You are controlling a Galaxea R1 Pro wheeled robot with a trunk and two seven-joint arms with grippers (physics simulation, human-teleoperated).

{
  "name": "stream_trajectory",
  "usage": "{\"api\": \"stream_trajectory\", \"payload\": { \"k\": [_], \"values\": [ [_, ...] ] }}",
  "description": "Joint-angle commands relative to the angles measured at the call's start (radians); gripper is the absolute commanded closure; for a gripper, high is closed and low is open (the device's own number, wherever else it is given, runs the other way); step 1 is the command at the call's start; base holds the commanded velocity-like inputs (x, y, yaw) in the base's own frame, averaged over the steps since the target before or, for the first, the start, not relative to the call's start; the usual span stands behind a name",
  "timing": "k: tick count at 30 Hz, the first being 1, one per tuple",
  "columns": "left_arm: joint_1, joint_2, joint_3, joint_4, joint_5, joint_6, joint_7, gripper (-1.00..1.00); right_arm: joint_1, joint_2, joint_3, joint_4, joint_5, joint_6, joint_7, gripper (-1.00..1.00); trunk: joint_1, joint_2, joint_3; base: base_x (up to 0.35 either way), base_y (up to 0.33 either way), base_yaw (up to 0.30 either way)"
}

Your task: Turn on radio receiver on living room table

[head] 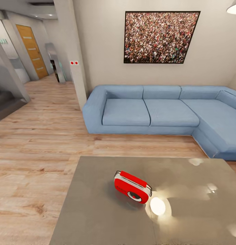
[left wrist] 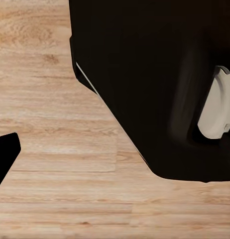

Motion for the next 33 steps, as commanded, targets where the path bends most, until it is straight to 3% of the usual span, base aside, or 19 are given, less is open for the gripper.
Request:
{"api": "stream_trajectory", "payload": {
  "k": [1, 33],
  "values": [
    [0.0, 0.0, 0.0, 0.0, 0.0, 0.0, 0.0, -1.0, 0.0, 0.0, 0.0, 0.0, 0.0, 0.0, 0.0, -1.0, 0.0, 0.0, -0.002, 0.0, 0.0, 0.0],
    [0.0, 0.0, 0.001, 0.0, 0.0, -0.001, 0.0, -1.0, 0.0, 0.0, 0.0, 0.0, 0.0, 0.0, 0.0, -1.0, 0.0, 0.0, -0.053, 0.0, 0.0, 0.0]
  ]
}}
